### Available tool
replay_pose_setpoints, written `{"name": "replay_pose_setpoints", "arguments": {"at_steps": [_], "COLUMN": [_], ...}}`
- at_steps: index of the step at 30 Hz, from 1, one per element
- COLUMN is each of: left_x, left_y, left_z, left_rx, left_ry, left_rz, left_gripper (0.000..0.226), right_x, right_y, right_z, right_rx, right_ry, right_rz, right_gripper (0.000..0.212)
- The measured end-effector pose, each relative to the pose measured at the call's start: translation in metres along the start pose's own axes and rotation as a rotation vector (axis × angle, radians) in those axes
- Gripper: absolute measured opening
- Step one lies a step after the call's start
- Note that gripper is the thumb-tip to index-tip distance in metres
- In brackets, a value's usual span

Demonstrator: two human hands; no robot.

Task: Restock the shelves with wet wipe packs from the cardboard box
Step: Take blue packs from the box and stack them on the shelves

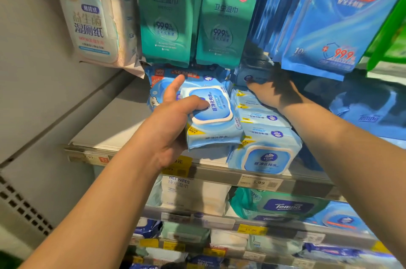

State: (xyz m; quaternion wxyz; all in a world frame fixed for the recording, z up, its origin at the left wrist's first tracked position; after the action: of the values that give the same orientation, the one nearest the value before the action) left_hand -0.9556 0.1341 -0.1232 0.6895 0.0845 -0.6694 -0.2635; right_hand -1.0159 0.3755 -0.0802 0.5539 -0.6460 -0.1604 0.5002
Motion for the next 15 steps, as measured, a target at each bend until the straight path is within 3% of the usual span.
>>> {"name": "replay_pose_setpoints", "arguments": {"at_steps": [5,11,15], "left_x": [-0.005,-0.013,-0.015], "left_y": [-0.001,0.014,0.027], "left_z": [-0.004,-0.009,-0.004], "left_rx": [0.000,-0.036,-0.106], "left_ry": [-0.079,-0.181,-0.221], "left_rz": [0.021,0.025,0.072], "left_gripper": [0.076,0.039,0.027], "right_x": [0.003,-0.001,-0.003], "right_y": [-0.017,-0.035,-0.024], "right_z": [-0.030,-0.089,-0.101], "right_rx": [0.033,-0.058,-0.354], "right_ry": [-0.049,-0.142,-0.055], "right_rz": [0.104,0.362,0.803], "right_gripper": [0.051,0.039,0.028]}}
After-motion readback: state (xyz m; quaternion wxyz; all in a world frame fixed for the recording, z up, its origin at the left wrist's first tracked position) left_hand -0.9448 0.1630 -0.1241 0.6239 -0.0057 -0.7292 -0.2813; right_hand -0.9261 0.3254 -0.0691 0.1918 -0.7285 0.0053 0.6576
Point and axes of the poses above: each hand's wrist, its own z-axis towards the middle knuckle, its own y-axis out of the palm, x = y × z, the point moved 8 cm from there along z, towards the middle knuckle, and after that the axes turned 13 degrees about y, right-handed, at the moved point
